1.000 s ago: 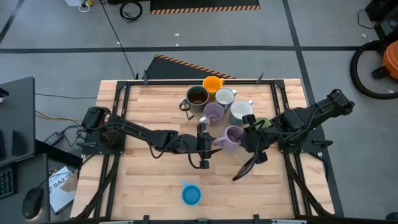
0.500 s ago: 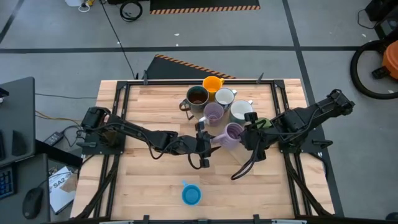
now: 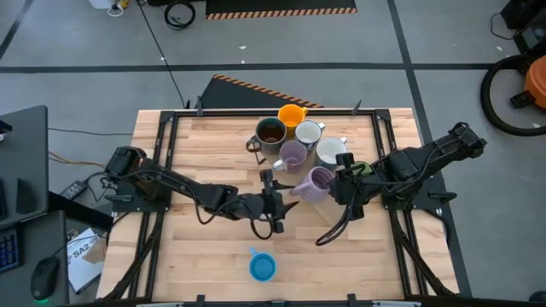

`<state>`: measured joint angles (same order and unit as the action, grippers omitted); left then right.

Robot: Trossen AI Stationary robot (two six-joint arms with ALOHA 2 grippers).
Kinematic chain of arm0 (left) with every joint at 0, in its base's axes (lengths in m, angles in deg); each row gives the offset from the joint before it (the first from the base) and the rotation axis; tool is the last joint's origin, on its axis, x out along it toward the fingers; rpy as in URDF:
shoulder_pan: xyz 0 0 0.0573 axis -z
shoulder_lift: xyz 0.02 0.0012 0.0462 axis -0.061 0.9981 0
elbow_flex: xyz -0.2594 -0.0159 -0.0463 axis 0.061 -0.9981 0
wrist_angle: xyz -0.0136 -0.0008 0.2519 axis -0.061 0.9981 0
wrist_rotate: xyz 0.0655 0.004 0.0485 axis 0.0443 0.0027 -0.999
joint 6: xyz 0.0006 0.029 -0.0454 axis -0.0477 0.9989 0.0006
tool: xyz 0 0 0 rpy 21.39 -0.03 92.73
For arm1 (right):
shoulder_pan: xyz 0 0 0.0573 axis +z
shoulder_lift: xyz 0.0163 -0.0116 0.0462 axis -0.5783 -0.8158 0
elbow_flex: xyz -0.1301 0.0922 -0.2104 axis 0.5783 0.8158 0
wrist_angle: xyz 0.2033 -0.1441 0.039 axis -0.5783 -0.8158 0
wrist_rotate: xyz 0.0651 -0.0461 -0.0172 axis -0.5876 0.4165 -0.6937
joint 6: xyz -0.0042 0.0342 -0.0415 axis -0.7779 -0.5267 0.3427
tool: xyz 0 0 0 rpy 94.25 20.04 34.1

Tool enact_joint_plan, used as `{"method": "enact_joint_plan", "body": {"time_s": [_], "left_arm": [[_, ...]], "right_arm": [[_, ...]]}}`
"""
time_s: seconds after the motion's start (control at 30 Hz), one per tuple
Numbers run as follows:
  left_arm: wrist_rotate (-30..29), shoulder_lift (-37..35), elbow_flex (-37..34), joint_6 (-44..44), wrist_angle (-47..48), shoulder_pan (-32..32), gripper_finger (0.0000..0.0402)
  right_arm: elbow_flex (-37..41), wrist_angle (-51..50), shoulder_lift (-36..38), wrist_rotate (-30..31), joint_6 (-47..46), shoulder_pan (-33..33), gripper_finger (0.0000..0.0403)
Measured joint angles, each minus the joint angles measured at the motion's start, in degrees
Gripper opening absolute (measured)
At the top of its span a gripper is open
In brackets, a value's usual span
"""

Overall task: Place coffee mugs
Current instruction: Put the purple mug on the shelf

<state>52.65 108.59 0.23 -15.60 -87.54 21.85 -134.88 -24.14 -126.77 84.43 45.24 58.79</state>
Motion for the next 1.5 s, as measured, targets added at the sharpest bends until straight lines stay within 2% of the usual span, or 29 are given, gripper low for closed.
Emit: {"method": "enact_joint_plan", "body": {"time_s": [0.13,0.37,0.57,0.93,1.1,1.5], "left_arm": [[0.88,0.05,-0.04,-3.81,3.58,-0.88,0.0212],[-2.75,0.07,-0.02,-1.38,1.77,0.90,0.0208],[-3.07,0.07,-0.02,-3.23,3.13,0.40,0.0208],[-0.65,0.07,-0.02,-5.75,3.89,-0.44,0.0208],[-0.64,0.07,-0.02,-6.53,4.20,-0.44,0.0208],[0.75,0.09,-0.02,-7.28,4.23,0.03,0.0208]], "right_arm": [[0.00,0.02,0.00,0.25,-0.02,0.00,0.0129],[0.02,-0.08,0.00,-0.27,0.86,0.04,0.0129],[0.02,-0.15,0.00,0.10,1.22,0.04,0.0140],[0.02,0.15,0.00,-0.84,1.70,0.09,0.0175],[0.02,0.53,0.00,1.10,2.41,0.09,0.0177],[0.02,3.00,0.00,1.08,4.94,0.09,0.0177]]}}
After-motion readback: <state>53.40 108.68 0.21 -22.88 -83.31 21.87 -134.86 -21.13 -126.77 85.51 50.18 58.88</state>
